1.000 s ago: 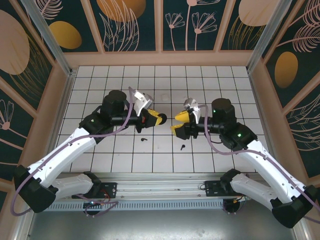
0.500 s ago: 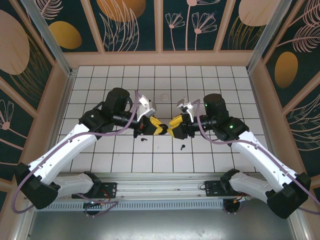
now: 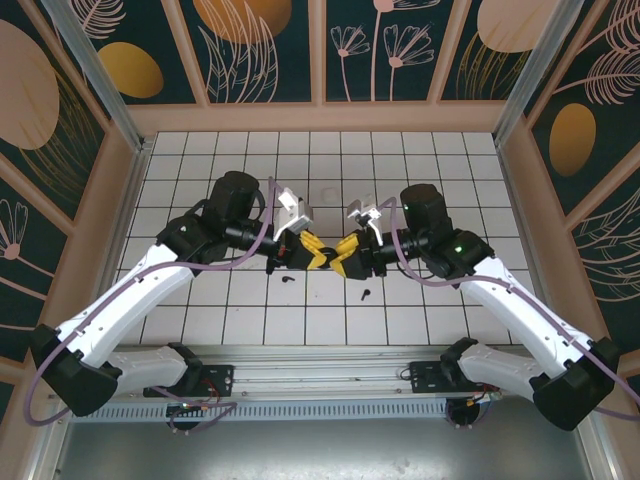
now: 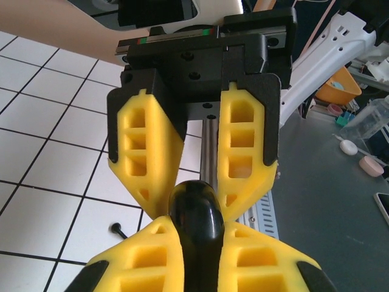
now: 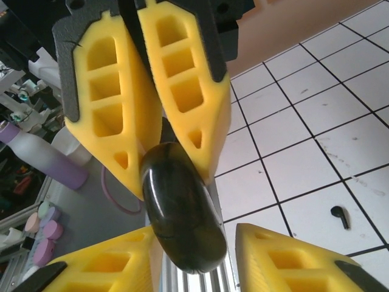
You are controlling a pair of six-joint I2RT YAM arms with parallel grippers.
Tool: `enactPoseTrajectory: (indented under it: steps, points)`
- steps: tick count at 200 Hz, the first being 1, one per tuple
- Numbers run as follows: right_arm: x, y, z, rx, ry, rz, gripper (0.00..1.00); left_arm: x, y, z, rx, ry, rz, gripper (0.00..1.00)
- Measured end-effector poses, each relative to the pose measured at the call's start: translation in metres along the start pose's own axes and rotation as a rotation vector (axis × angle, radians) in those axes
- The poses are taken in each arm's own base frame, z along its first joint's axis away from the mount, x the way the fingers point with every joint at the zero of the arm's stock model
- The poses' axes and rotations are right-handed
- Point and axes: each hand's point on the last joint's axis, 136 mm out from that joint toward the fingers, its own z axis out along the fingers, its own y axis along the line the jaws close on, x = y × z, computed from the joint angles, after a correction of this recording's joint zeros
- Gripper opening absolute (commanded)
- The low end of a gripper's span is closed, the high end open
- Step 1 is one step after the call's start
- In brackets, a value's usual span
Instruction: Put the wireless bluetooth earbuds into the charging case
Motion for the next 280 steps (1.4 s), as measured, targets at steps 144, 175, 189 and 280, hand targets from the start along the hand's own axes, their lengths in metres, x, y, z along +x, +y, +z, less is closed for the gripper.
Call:
enactPoseTrajectory:
  steps: [144, 175, 189, 280]
  points:
    - [-0.012, 0.005, 0.005, -0.05, -0.1, 0.022, 0.03, -0.009, 0.011, 0.002, -0.036, -0.004, -0.047, 0.72]
    - [-0.028, -0.006, -0.004, 0.028, -0.198, 0.026, 0.04, -0.025, 0.028, -0.012, -0.18, -0.091, -0.021, 0.8]
    - [-0.036, -0.017, -0.011, 0.066, -0.255, 0.059, 0.04, -0.032, 0.033, -0.024, -0.24, -0.158, -0.022, 0.87]
    - [-0.07, -0.036, -0.016, 0.057, -0.429, 0.138, 0.04, -0.034, 0.041, -0.041, -0.187, -0.444, -0.211, 0.67]
